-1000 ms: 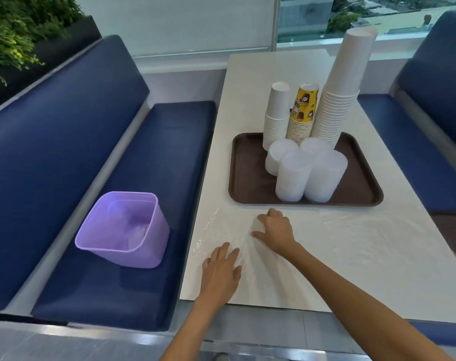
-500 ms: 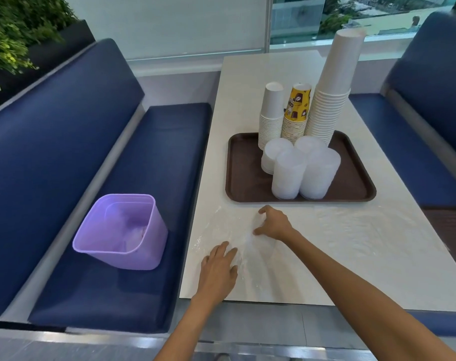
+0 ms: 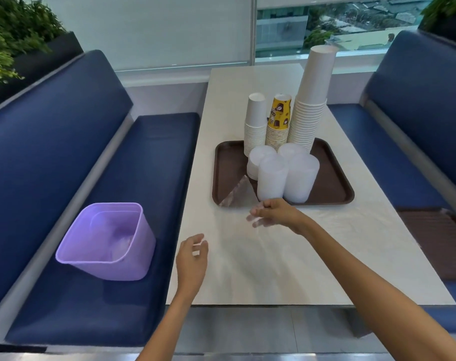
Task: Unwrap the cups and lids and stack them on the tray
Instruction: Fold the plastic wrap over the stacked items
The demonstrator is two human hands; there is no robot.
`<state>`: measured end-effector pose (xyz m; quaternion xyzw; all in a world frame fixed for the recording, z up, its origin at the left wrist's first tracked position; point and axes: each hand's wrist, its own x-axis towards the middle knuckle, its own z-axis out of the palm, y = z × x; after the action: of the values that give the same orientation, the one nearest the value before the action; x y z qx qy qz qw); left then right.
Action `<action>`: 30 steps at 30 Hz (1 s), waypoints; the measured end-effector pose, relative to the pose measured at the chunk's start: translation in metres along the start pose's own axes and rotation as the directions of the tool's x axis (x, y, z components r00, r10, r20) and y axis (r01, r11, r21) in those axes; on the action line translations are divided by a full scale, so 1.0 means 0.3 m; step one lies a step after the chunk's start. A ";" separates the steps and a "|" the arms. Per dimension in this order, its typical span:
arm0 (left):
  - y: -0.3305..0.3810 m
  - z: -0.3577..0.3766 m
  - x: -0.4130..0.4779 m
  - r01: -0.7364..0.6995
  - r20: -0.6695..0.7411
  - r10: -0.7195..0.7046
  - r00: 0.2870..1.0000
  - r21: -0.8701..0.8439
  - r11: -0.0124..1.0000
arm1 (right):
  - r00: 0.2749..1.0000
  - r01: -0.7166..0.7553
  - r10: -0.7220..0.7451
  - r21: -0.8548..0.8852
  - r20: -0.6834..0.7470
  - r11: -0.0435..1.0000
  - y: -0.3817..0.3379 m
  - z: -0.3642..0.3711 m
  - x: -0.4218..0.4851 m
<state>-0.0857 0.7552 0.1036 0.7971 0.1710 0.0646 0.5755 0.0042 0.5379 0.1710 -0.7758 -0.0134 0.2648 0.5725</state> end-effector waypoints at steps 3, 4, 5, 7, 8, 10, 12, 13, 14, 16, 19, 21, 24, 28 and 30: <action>0.040 0.035 0.001 0.236 0.124 -0.216 0.968 -0.179 0.955 | 0.997 0.072 -0.071 0.050 -0.028 0.996 -0.050 -0.038 -0.055; 0.054 0.047 0.002 0.337 0.183 -0.301 0.936 -0.218 0.916 | 0.996 0.088 -0.086 0.065 -0.036 0.994 -0.063 -0.047 -0.065; 0.069 0.062 0.002 0.424 0.248 -0.367 0.897 -0.241 0.873 | 0.993 0.106 -0.102 0.074 -0.053 0.992 -0.073 -0.059 -0.077; 0.098 0.097 -0.002 0.546 0.374 -0.433 0.820 -0.288 0.786 | 0.987 0.140 -0.131 0.095 -0.091 0.986 -0.083 -0.083 -0.100; 0.110 0.114 -0.001 0.586 0.425 -0.440 0.791 -0.319 0.745 | 0.985 0.150 -0.137 0.117 -0.108 0.982 -0.084 -0.096 -0.109; 0.145 0.146 -0.006 0.620 0.500 -0.414 0.760 -0.371 0.691 | 0.980 0.167 -0.146 0.155 -0.139 0.974 -0.080 -0.124 -0.131; 0.183 0.172 -0.008 0.582 0.512 -0.353 0.783 -0.401 0.707 | 0.974 0.178 -0.146 0.187 -0.172 0.966 -0.075 -0.149 -0.150; 0.205 0.185 -0.009 0.542 0.500 -0.315 0.807 -0.414 0.731 | 0.968 0.187 -0.148 0.193 -0.200 0.963 -0.070 -0.164 -0.160; 0.225 0.193 -0.010 0.497 0.480 -0.278 0.832 -0.424 0.757 | 0.961 0.199 -0.153 0.193 -0.230 0.961 -0.065 -0.178 -0.168; 0.260 0.202 -0.009 0.397 0.428 -0.209 0.879 -0.417 0.817 | 0.944 0.223 -0.155 0.216 -0.290 0.951 -0.058 -0.202 -0.188; 0.303 0.210 -0.002 0.283 0.381 -0.129 0.915 -0.383 0.879 | 0.923 0.247 -0.133 0.289 -0.362 0.925 -0.047 -0.234 -0.222; 0.330 0.212 0.004 0.246 0.378 -0.090 0.921 -0.387 0.889 | 0.912 0.269 -0.129 0.328 -0.390 0.905 -0.043 -0.246 -0.237; 0.365 0.214 0.010 0.189 0.403 -0.029 0.915 -0.364 0.912 | 0.882 0.307 -0.145 0.313 -0.447 0.899 -0.044 -0.257 -0.248; 0.406 0.215 0.024 0.043 0.337 0.080 0.938 -0.342 0.939 | 0.824 0.354 -0.172 0.253 -0.540 0.900 -0.046 -0.280 -0.263; 0.434 0.215 0.039 -0.031 0.277 0.134 0.951 -0.346 0.938 | 0.752 0.371 -0.203 0.148 -0.627 0.917 -0.048 -0.291 -0.267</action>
<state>-0.0294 0.6651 0.2037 0.6937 0.0351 -0.0028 0.7194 -0.0233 0.4399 0.2334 -0.7245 0.0835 -0.0869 0.6787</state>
